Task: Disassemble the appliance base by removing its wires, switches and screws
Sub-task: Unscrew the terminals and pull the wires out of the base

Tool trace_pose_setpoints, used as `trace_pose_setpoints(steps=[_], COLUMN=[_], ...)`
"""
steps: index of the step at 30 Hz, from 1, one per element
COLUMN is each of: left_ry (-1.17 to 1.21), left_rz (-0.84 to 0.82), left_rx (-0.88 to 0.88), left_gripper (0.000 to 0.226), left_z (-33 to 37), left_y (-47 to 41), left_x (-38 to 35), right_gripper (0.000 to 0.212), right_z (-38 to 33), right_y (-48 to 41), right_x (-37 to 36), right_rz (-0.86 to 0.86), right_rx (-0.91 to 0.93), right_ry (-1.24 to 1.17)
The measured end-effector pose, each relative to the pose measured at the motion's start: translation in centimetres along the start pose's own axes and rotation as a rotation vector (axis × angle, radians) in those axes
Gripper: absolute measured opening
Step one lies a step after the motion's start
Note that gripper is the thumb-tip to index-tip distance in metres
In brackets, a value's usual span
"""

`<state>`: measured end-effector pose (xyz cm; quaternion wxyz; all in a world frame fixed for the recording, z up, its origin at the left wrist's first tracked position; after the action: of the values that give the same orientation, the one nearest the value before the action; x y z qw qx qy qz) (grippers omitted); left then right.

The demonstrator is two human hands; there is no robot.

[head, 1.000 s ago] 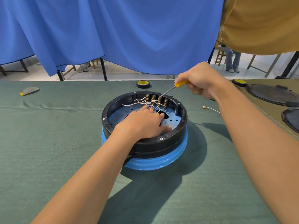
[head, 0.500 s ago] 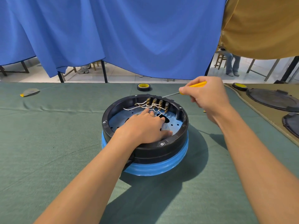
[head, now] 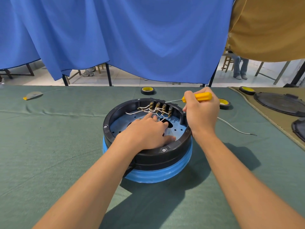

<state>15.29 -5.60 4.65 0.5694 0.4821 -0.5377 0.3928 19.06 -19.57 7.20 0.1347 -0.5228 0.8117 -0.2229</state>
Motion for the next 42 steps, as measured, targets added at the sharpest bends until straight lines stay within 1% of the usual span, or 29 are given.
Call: trace_pose_setpoints(steps=[2, 4, 12, 15, 22, 27, 35, 39, 42], left_ry=[-0.004, -0.007, -0.014, -0.010, 0.007, 0.003, 0.012, 0.012, 0.011], left_rz=[-0.001, -0.002, -0.015, -0.019, -0.041, -0.043, -0.030, -0.032, -0.038], left_rx=[0.000, 0.001, 0.000, 0.002, 0.007, 0.013, 0.010, 0.009, 0.008], left_gripper=[0.069, 0.069, 0.069, 0.069, 0.070, 0.071, 0.071, 0.071, 0.071], left_z=[0.0, 0.0, 0.0, 0.0, 0.1, 0.1, 0.0, 0.0, 0.0], left_y=[0.0, 0.0, -0.1, -0.1, -0.1, 0.0, 0.0, -0.1, -0.1], left_x=[0.0, 0.0, 0.1, 0.1, 0.0, 0.0, 0.0, 0.0, -0.1], right_gripper=[0.026, 0.026, 0.027, 0.027, 0.030, 0.028, 0.026, 0.025, 0.026], right_z=[-0.2, -0.3, -0.4, -0.3, 0.4, 0.3, -0.1, -0.1, 0.2], right_y=[0.1, 0.1, 0.1, -0.1, -0.8, -0.5, -0.3, -0.5, -1.0], right_x=[-0.2, -0.3, -0.5, -0.6, -0.4, -0.3, -0.5, -0.8, -0.9], right_rz=[-0.026, -0.040, -0.058, -0.079, -0.052, -0.019, -0.092, -0.119, -0.120], right_rx=[0.080, 0.121, 0.173, 0.154, 0.012, 0.033, 0.096, 0.079, 0.009], right_ry=[0.073, 0.107, 0.135, 0.138, 0.082, 0.099, 0.126, 0.114, 0.068])
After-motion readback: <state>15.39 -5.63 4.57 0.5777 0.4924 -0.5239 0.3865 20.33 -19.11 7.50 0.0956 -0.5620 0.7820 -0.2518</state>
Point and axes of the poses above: each hand's wrist, its own y-axis away from the middle knuckle, its own x-axis out of the back of the hand, z = x × y, the point moved 4 cm from there along -y, towards the middle knuckle, and after that the axes turned 1 degree about x, right-handed, at the moved point
